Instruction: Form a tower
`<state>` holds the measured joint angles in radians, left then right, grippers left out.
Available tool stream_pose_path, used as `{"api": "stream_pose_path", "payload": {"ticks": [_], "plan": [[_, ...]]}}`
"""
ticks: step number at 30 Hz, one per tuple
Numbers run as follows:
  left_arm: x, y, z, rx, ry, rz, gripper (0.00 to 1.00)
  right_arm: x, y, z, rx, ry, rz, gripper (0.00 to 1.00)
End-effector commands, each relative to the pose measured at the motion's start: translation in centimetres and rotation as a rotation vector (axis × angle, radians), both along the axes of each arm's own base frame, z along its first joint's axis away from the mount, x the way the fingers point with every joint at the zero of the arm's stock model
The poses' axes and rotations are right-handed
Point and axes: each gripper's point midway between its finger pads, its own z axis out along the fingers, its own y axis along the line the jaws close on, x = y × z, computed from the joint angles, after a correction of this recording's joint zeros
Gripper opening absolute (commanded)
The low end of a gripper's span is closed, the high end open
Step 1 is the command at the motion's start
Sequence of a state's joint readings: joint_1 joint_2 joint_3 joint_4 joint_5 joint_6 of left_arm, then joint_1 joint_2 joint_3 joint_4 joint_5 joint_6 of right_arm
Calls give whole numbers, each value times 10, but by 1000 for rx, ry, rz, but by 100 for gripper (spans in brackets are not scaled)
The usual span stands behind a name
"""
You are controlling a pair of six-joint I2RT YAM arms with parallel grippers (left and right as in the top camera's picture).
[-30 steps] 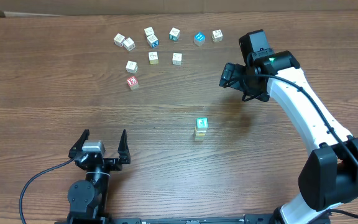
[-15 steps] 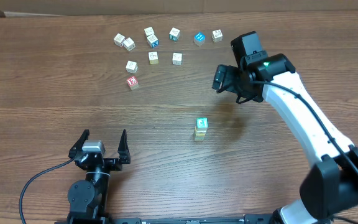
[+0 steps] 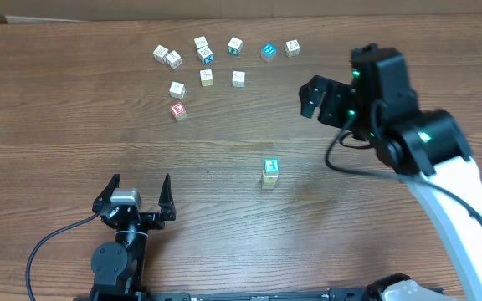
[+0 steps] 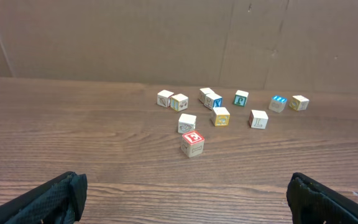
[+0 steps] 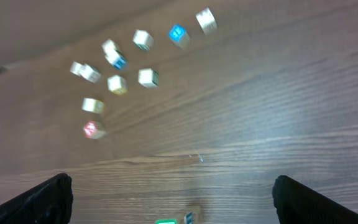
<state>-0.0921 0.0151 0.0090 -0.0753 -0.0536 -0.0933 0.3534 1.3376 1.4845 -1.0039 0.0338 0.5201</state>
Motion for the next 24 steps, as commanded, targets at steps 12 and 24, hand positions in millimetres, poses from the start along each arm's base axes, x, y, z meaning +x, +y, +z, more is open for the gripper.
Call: {"api": "stream_pose_path", "payload": {"ticks": [12, 24], "plan": [[0, -1, 1, 22, -10, -7, 100, -90, -35, 22, -28, 46, -5, 100], [0, -1, 1, 22, -10, -7, 100, -114, -44, -10, -88, 210, -4, 100]]}}
